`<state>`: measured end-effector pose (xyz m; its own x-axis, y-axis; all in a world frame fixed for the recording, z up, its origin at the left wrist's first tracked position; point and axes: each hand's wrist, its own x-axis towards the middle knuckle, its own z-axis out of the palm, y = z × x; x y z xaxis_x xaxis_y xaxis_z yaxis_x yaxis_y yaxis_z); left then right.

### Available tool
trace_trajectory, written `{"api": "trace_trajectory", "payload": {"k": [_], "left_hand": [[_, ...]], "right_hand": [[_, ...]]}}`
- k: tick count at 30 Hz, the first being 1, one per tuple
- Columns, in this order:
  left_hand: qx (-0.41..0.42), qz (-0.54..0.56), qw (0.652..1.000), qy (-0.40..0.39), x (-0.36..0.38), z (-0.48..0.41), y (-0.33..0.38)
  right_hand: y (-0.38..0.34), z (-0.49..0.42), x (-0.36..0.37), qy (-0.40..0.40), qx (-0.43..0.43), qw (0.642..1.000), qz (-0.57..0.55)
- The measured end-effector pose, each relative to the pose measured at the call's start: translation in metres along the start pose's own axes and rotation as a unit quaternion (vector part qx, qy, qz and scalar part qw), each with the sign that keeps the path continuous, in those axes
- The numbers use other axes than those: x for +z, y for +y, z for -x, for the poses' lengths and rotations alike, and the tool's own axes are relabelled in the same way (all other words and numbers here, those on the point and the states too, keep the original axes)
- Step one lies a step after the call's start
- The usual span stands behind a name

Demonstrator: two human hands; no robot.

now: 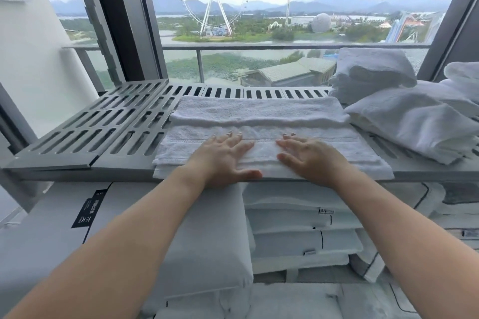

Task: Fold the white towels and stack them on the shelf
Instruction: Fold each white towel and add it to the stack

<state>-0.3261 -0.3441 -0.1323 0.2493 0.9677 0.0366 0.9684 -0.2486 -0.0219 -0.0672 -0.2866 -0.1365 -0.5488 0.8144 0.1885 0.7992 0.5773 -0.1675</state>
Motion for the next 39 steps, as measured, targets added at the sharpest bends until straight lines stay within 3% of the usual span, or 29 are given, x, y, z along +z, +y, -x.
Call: {"api": "trace_trajectory", "payload": {"k": [4, 9, 14, 16, 23, 28, 35, 39], "left_hand": [[-0.014, -0.029, 0.999, 0.014, 0.004, 0.018, 0.016], [-0.064, -0.079, 0.995, 0.008, -0.001, 0.035, 0.033], [-0.101, -0.101, 0.973, 0.179, 0.008, 0.061, 0.052], [-0.113, -0.085, 0.967, 0.211, 0.006, 0.07, 0.051], [-0.206, -0.071, 0.958, 0.185, -0.012, 0.072, 0.05], [-0.229, 0.013, 0.961, 0.154, -0.023, 0.063, 0.049], [-0.289, -0.084, 0.939, 0.165, -0.027, 0.053, 0.032], [-0.309, -0.096, 0.939, 0.117, -0.031, 0.039, 0.004]], "right_hand": [[0.002, 0.02, 0.002, -0.025, -0.031, 0.996, 0.078], [0.01, 0.039, 0.007, 0.001, -0.05, 0.991, 0.124], [0.013, 0.068, 0.012, 0.122, -0.052, 0.99, 0.048], [0.013, 0.077, 0.008, 0.183, -0.031, 0.983, 0.017], [0.011, 0.087, -0.009, 0.204, 0.078, 0.975, 0.047], [0.019, 0.086, -0.02, 0.219, 0.138, 0.961, 0.093], [0.033, 0.065, -0.03, 0.255, 0.16, 0.941, 0.153], [0.048, 0.045, -0.036, 0.269, 0.176, 0.93, 0.175]]}}
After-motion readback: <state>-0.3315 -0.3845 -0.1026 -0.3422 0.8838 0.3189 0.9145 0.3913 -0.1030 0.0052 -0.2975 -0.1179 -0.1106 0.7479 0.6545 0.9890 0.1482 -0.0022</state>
